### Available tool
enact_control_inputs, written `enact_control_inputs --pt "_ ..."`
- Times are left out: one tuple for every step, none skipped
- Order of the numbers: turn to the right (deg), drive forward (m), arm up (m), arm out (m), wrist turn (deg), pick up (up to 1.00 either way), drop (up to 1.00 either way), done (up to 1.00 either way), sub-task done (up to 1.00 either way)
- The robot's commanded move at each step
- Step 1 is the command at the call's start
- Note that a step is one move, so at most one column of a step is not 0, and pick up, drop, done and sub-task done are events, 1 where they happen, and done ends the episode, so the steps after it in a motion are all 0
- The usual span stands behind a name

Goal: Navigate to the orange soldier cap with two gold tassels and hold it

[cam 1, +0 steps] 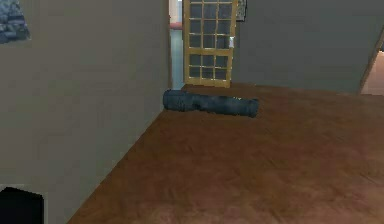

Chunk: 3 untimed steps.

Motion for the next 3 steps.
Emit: enact_control_inputs --pt "0.0 0.20 0.00 0.00 0.0 0.00 0.00 0.00 0.00" --pt "-45.0 0.00 0.00 0.00 0.0 0.00 0.00 0.00 0.00" --pt "-45.0 0.00 0.00 0.00 0.0 0.00 0.00 0.00 0.00"
